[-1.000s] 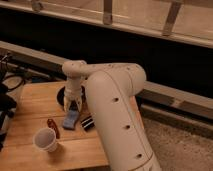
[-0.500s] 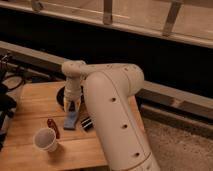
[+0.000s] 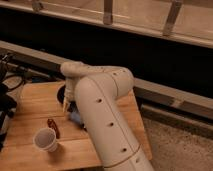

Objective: Place the white sponge in the ceramic bowl

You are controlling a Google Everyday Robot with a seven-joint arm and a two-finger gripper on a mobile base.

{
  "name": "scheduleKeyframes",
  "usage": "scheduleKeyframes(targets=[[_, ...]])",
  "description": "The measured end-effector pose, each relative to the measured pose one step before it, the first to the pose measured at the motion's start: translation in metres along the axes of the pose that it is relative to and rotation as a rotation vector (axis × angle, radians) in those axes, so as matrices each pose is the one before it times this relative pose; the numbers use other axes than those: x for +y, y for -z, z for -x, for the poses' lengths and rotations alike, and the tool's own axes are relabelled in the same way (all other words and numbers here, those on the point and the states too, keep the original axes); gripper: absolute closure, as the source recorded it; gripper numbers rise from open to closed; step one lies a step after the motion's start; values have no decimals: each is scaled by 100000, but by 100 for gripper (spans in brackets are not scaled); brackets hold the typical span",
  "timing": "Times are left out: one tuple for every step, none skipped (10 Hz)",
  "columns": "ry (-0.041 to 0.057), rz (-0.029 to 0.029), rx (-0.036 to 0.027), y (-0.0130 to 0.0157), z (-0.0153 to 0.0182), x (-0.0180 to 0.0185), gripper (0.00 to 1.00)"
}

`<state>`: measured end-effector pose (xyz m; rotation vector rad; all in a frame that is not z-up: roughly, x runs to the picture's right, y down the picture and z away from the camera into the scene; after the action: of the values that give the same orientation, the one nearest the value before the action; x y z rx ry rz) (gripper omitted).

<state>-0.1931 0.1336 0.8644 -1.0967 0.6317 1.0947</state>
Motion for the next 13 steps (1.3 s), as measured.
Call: scheduleKeyframes(targets=[[-361,-1648,-960,377,-195,130,33],[5,-972,-1288,396,-168,208,33],[-64,-547,-794,242,-157,10,33],[-217,-429,-676,246,-153,-81,33],[-309,-684,-386,117,-106,-103,33],[-28,-462,86,43,22,80,33],[-124,-478,778,-234,8,-97,33],[-507,-496,1006,-225,94,-289,33],[-342,-383,1003,-206,104,-265,33],[-146,-264,786,-150,38,-93,33],[-193,-602,1065,79,-139,-137,41],[394,-1028,625,159,-225,-196,53],[347,-528,183,161,-108,-50,61]])
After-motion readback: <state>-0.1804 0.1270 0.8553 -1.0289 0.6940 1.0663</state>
